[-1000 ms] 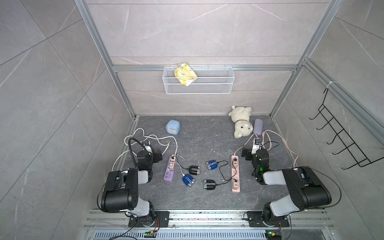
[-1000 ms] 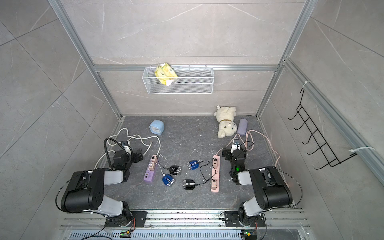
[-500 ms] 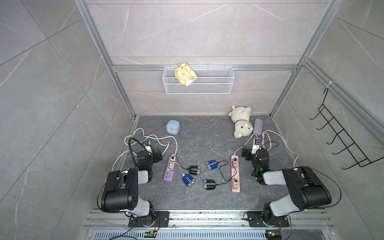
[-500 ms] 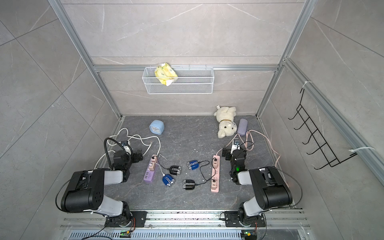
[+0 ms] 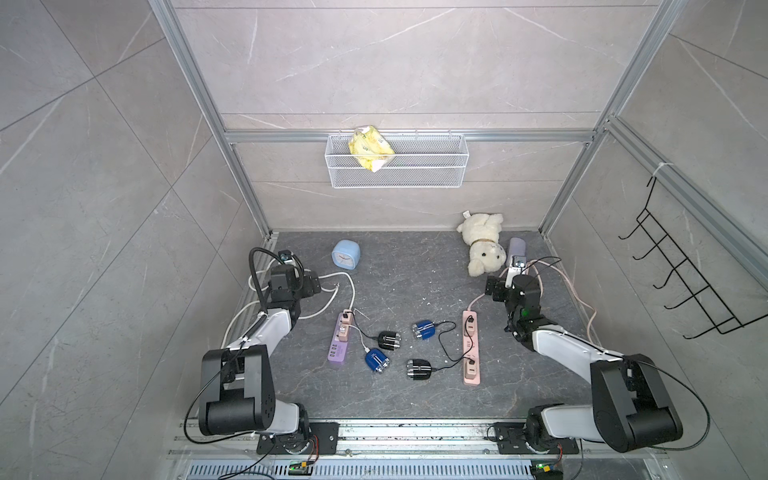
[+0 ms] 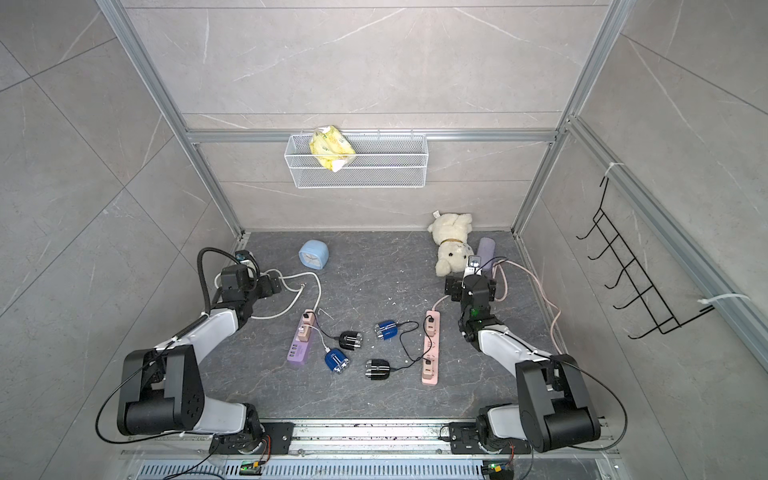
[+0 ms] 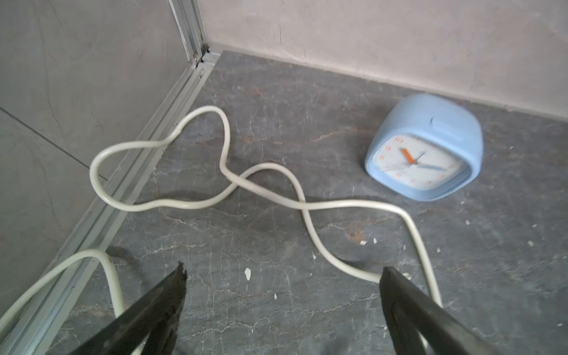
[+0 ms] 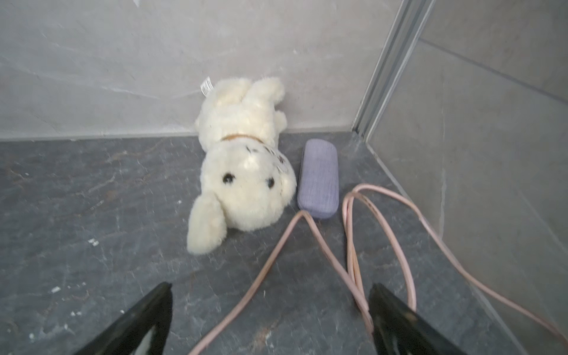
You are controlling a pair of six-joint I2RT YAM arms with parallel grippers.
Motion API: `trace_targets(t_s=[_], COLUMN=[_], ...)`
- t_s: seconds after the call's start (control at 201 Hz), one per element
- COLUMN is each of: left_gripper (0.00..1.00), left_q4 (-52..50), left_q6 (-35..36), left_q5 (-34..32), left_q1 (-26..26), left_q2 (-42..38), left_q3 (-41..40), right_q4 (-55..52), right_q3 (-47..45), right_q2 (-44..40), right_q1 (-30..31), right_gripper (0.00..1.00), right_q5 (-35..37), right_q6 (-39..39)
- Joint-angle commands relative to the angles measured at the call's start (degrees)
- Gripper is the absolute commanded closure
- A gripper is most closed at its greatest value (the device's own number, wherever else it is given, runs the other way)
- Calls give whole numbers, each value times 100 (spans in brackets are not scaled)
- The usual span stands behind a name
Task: Unplug the electric shaver
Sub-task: Pick up the electric shaver from the center of the board.
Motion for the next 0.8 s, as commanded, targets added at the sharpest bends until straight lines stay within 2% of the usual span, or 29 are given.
trace_targets(t_s=[0.0,0.119,0.264,0.368,0.463,0.562,0.632,0.722,0.791], left_gripper=[0,0,0,0,0,0,0,0,0], left_q4=[-1706,-2429,-2943,-3190,-3407,-3663,-3826,-3944,-4034], left_q6=[-481,-840,-1511,-2016,-2350,-2502,-2531,-2567,-2478], left_q5=[236,229,511,879,1124,1411,1496,1444,1455], left_q1=[-287,-792,-1269,-1335,-1360,-1377,-1384,-1385,-1382], left_q2=[-384,-805,-1528,-2222,-2852,-3352,-3679,-4012,-4134], left_q3=[285,448,365,169,-21,-153,-221,-320,-346], right_q4=[-2005,-3021,-3736,-3957,-3896,-3711,-3635,-3388,-3069], right_q3=[961,1690,2076,2047,1899,1785,1853,1978,2016], right_q2=[-276,-460,-631,-767,-781,-397,82,733,1211], right_q1=[201,769,1717,2742,3896,5126,5782,6361,6556], right_gripper=[1,1,1,1,1,2,4,5,5], right_q5=[-61,-440,-865,-736,-195,581,762,878,726], right_q6=[59,103,443,712,856,804,813,881,935])
